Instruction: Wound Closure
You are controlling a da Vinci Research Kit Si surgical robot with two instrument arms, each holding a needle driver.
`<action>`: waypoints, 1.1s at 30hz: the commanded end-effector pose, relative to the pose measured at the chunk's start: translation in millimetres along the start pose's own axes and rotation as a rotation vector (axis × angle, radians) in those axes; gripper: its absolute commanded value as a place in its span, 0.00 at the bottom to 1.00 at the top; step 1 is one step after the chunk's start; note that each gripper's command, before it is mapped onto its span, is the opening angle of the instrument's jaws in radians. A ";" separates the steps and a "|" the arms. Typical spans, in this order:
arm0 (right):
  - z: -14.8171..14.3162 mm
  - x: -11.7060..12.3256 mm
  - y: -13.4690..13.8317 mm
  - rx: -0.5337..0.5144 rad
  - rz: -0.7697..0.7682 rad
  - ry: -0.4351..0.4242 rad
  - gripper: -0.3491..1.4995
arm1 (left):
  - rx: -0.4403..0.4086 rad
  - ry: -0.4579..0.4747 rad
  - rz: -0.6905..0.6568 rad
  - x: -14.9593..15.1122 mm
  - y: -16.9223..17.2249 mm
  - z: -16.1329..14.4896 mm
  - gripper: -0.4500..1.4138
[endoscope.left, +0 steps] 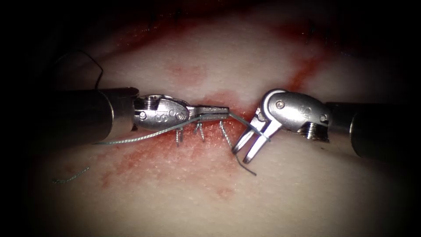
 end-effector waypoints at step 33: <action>2.6 -4.6 0.5 0.063 -0.014 -0.118 0.00 | -0.039 -0.019 -0.004 1.5 6.3 -0.5 0.00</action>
